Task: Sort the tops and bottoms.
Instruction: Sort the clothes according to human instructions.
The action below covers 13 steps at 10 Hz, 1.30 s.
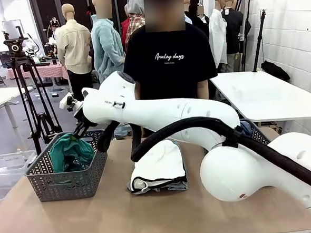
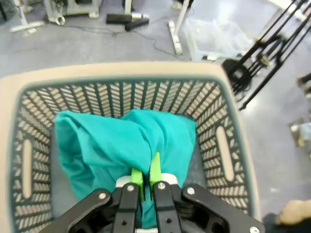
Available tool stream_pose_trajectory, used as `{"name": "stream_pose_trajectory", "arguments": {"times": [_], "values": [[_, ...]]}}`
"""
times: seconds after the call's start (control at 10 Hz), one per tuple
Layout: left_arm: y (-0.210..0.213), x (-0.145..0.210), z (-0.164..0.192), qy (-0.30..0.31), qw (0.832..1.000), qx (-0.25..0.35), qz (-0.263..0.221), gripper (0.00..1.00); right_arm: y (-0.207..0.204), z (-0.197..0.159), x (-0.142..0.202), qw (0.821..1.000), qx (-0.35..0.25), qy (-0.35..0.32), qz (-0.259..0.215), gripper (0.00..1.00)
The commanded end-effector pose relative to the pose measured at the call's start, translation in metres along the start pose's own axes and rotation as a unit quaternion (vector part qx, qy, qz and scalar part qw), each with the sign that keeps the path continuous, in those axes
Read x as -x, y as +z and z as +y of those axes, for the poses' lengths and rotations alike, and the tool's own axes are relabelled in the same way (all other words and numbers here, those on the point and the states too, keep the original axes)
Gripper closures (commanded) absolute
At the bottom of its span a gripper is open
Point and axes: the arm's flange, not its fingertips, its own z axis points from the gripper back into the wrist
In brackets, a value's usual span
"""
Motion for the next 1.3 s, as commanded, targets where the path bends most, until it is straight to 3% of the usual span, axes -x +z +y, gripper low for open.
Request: {"name": "stream_pose_trajectory", "arguments": {"times": [0.0, 0.1, 0.5, 0.7, 0.8, 1.2], "values": [[0.000, -0.001, 0.000, 0.008, 1.000, -0.002, -0.006, 0.00, -0.024, -0.027, -0.007, 0.999, -0.016, -0.048, 0.005, 1.00], [0.000, -0.001, 0.000, 0.008, 1.000, -0.002, -0.006, 0.00, -0.026, -0.029, -0.002, 0.998, -0.020, -0.056, -0.004, 0.84], [0.000, -0.001, 0.000, 0.008, 1.000, -0.002, -0.006, 0.00, -0.014, -0.028, -0.013, 0.998, -0.025, -0.049, -0.028, 0.04], [0.000, -0.001, 0.000, 0.008, 1.000, -0.002, -0.006, 0.00, 0.001, -0.025, -0.022, 0.997, -0.036, -0.044, -0.043, 0.00], [0.000, -0.001, 0.000, 0.008, 1.000, -0.002, -0.006, 0.00, 0.005, -0.005, 0.001, 0.999, -0.017, -0.046, -0.018, 0.00], [0.000, -0.001, 0.000, 0.008, 1.000, -0.002, -0.006, 0.00, 0.005, -0.005, 0.001, 0.999, -0.017, -0.046, -0.018, 0.00]]}}
